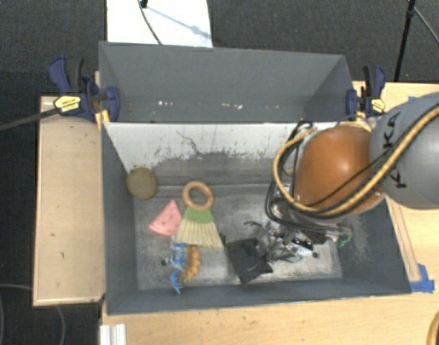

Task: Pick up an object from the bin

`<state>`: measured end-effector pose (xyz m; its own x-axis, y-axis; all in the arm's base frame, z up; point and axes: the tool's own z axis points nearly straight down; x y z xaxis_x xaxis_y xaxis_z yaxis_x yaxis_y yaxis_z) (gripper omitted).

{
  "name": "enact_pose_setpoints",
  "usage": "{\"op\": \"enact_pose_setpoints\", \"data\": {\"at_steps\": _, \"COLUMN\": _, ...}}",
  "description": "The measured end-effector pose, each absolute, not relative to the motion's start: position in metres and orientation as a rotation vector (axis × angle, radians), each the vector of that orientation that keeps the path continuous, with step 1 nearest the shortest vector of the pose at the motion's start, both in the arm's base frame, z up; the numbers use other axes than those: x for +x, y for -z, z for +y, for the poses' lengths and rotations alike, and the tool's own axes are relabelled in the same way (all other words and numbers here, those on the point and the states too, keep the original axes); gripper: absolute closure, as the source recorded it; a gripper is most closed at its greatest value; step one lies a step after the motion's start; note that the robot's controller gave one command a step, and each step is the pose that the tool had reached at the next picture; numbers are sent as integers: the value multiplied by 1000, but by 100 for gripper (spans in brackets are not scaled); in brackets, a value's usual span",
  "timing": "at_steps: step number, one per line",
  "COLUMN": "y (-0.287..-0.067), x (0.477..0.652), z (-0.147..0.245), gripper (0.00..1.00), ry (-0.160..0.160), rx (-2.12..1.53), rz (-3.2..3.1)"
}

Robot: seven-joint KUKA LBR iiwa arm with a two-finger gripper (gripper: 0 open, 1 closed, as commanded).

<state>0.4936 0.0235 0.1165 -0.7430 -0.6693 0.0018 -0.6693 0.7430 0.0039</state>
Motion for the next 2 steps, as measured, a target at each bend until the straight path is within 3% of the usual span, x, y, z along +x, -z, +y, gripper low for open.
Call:
{"op": "enact_pose_setpoints", "data": {"at_steps": 1, "y": -184, "x": 495, "z": 24, "gripper": 100, "ry": 4, "rx": 1102, "rz": -2940}}
{"op": "enact_pose_setpoints", "data": {"at_steps": 2, "y": -203, "x": 502, "z": 23, "gripper": 100, "ry": -9, "rx": 1150, "rz": -2942}}
